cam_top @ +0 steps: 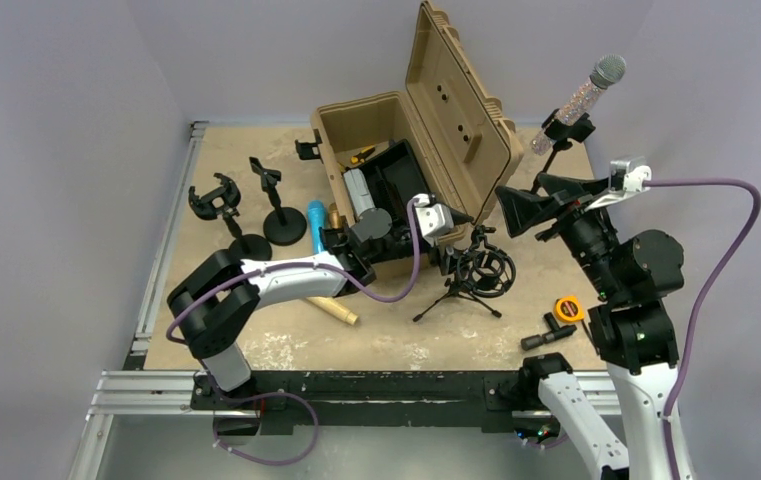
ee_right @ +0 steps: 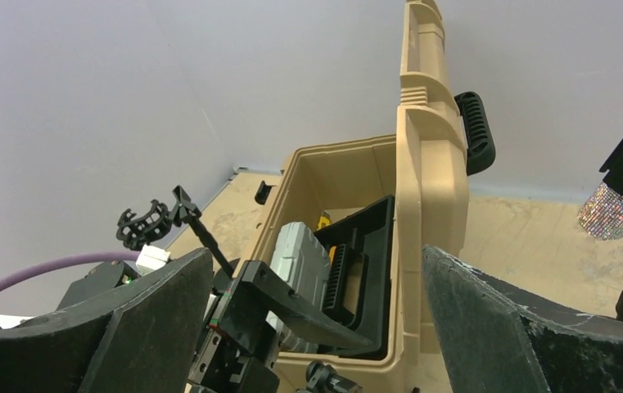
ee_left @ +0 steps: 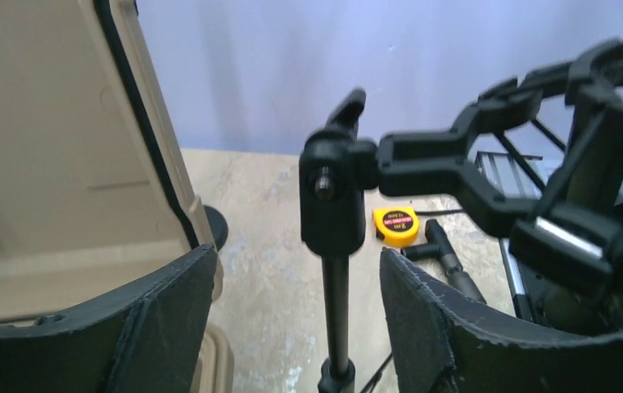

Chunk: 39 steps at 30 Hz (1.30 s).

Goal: Remove the microphone from the stand

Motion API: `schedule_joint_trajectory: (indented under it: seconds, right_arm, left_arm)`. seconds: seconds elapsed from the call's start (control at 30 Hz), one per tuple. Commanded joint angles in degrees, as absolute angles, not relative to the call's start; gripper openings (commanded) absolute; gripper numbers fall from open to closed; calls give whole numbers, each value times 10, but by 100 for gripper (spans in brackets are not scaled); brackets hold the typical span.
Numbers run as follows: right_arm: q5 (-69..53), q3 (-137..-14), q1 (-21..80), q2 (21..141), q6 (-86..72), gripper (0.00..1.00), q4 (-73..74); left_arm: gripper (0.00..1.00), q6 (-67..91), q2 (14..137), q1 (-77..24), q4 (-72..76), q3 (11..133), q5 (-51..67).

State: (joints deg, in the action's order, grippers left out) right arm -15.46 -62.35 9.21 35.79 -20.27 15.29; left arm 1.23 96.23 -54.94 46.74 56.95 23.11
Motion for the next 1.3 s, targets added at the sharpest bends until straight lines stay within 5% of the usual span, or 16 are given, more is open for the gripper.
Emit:
schedule_joint_trajectory:
  seconds: [0.0, 0.2, 0.33, 0.37, 0.9, 1.0, 1.1, 1.27]
  right_arm:
    - [-142, -624, 90, 366, -189, 96, 124]
    - [-138, -626, 90, 365, -188, 96, 122]
    - [-134, -620, 91, 366, -187, 96, 117]
    - [-134, -617, 91, 368, -187, 96, 113]
    - [-165, -603, 90, 423, -182, 95, 57]
    - [-173, -605, 90, 434, -183, 94, 48]
    - [-182, -610, 91, 441, -184, 94, 41]
    - [-227, -606, 91, 456, -178, 94, 23]
  left_arm:
    - [67, 32, 987, -554, 523, 622, 277]
    - [44, 22, 991, -563, 479, 636, 258]
    - [2, -31, 953, -583, 427, 620, 181]
    - [0, -36, 942, -590, 423, 610, 158]
    - [0, 75, 792, -721, 231, 544, -453]
    - [0, 172, 796, -723, 122, 577, -458]
    - [0, 179, 786, -725, 192, 535, -384]
    - [0, 255, 782, -729, 127, 551, -446]
